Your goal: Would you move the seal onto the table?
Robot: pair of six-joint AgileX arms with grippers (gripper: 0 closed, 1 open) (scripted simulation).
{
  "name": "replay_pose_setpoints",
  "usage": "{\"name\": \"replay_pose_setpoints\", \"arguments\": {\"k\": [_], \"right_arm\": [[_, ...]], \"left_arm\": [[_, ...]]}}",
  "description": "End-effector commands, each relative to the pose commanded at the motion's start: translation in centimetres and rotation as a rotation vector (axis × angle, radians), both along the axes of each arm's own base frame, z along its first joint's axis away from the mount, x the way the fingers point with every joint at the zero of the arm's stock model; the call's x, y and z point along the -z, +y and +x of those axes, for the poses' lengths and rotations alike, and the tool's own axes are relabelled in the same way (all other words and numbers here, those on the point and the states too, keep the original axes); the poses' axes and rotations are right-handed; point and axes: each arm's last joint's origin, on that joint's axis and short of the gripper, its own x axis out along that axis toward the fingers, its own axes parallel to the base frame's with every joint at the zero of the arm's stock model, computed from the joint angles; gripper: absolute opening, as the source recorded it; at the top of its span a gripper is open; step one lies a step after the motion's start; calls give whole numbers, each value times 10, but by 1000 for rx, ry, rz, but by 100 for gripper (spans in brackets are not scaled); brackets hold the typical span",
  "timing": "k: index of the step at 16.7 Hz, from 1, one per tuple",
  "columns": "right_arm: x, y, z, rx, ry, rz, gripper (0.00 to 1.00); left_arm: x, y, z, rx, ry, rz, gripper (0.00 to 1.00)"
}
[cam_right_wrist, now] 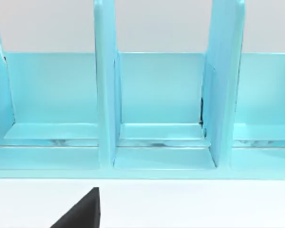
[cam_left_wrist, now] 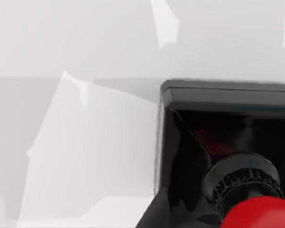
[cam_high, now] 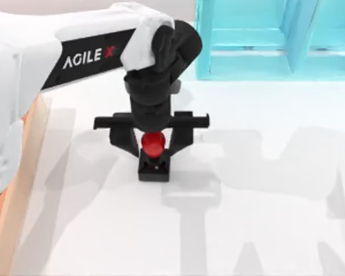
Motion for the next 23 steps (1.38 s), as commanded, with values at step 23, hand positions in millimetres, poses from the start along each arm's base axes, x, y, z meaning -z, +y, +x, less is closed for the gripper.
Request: {"name": "replay_pose_setpoints", "arguments": {"k": [23], "right_arm": [[0,0,0,0,0,0,100]], "left_arm": [[-66,-10,12,1,9,6,100]]}}
